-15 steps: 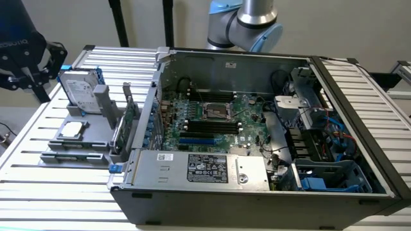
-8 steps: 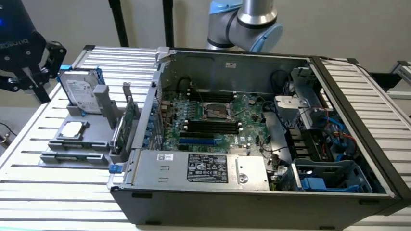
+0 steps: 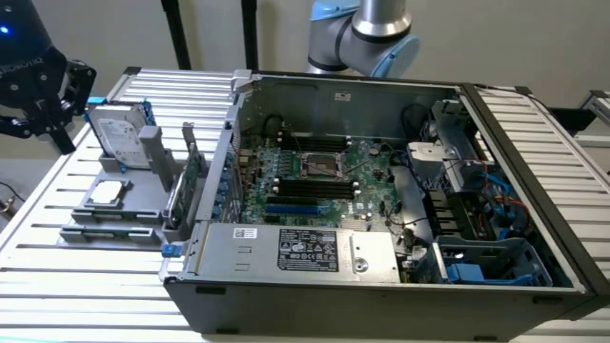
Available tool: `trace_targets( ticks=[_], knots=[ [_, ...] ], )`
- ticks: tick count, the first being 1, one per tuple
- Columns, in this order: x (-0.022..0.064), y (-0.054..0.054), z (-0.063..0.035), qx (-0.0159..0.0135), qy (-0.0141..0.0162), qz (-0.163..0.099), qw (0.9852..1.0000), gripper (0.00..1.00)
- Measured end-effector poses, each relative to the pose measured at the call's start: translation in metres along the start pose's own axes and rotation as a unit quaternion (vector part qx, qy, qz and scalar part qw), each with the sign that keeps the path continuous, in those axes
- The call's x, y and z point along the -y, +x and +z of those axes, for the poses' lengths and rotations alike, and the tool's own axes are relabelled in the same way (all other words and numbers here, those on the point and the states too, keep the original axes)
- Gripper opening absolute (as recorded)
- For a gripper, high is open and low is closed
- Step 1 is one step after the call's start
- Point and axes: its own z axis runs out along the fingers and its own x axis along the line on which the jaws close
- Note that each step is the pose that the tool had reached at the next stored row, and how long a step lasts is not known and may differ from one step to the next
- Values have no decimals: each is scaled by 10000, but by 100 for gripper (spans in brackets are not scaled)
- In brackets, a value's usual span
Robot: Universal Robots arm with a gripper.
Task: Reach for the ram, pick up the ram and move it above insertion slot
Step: 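Pick up the ram and move it above insertion slot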
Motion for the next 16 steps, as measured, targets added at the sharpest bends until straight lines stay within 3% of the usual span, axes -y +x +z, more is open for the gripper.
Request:
trace_targets(
  ticks=[4, 8, 12, 16],
  knots=[
    [0, 0, 3, -14, 11, -360, 9994, 11],
    [0, 0, 6, -28, 22, -724, 9974, 11],
    [1, 0, 10, -42, 34, -1090, 9940, 11],
    [0, 0, 13, -55, 45, -1446, 9895, 11]
  ],
)
